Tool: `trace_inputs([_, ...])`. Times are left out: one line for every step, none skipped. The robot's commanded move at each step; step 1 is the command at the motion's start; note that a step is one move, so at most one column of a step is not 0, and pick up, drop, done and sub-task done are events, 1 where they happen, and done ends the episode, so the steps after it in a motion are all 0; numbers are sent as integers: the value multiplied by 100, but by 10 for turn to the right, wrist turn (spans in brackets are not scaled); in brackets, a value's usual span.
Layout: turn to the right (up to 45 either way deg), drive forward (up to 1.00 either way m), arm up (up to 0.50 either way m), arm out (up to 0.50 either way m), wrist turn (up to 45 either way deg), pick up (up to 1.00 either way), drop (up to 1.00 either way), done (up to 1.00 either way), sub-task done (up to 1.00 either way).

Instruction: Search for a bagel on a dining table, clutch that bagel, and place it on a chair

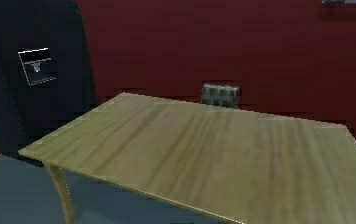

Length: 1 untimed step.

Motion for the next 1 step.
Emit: trace_inputs([120, 0, 0, 0, 0, 0, 0, 0, 0])
